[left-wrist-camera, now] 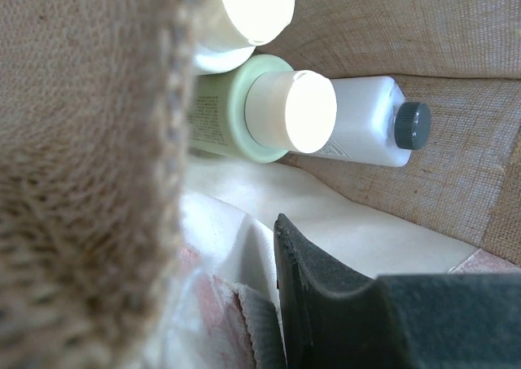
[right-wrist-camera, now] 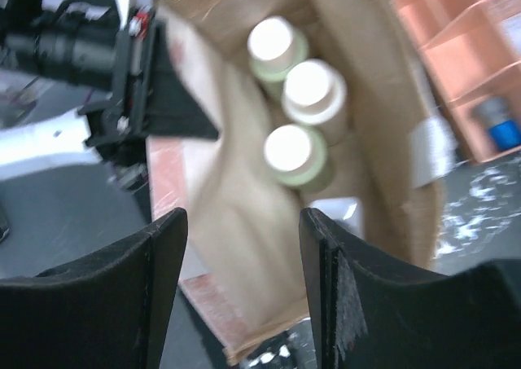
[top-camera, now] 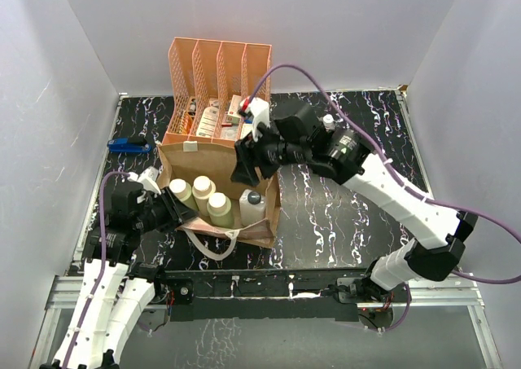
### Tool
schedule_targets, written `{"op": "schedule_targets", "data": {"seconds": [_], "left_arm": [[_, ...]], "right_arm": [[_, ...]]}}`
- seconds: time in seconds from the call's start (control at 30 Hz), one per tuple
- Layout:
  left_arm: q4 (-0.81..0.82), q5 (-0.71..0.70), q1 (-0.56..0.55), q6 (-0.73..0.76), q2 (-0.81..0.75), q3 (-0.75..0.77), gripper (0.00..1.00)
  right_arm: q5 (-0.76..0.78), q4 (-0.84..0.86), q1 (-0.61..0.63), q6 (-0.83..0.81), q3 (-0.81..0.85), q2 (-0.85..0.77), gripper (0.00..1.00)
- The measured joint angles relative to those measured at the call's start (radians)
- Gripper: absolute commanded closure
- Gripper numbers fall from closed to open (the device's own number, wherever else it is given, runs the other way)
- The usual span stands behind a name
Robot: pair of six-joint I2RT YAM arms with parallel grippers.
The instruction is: Take the personal care products out of the canvas bag
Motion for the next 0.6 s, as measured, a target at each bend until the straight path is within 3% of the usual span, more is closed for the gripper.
{"op": "schedule_targets", "data": {"seconds": [0.13, 0.47, 0.6], "left_arm": [[-0.009, 0.0, 0.0, 0.0, -0.014, -0.001, 0.8], [0.003, -0.008, 0.001, -0.035, -0.095, -0.043, 1.0], [0.043, -0.021, 0.001, -0.084, -0.154, -0.085, 1.0]], "right_arm": [[-0.09, 0.048, 0.042, 0.022, -0.118, -0.021, 0.62], [-0.186, 0.183, 0.18, 0.073, -0.439, -0.057, 0.78], [-0.185, 0.269, 0.218, 0.073, -0.54, -0.117, 0.85]]}}
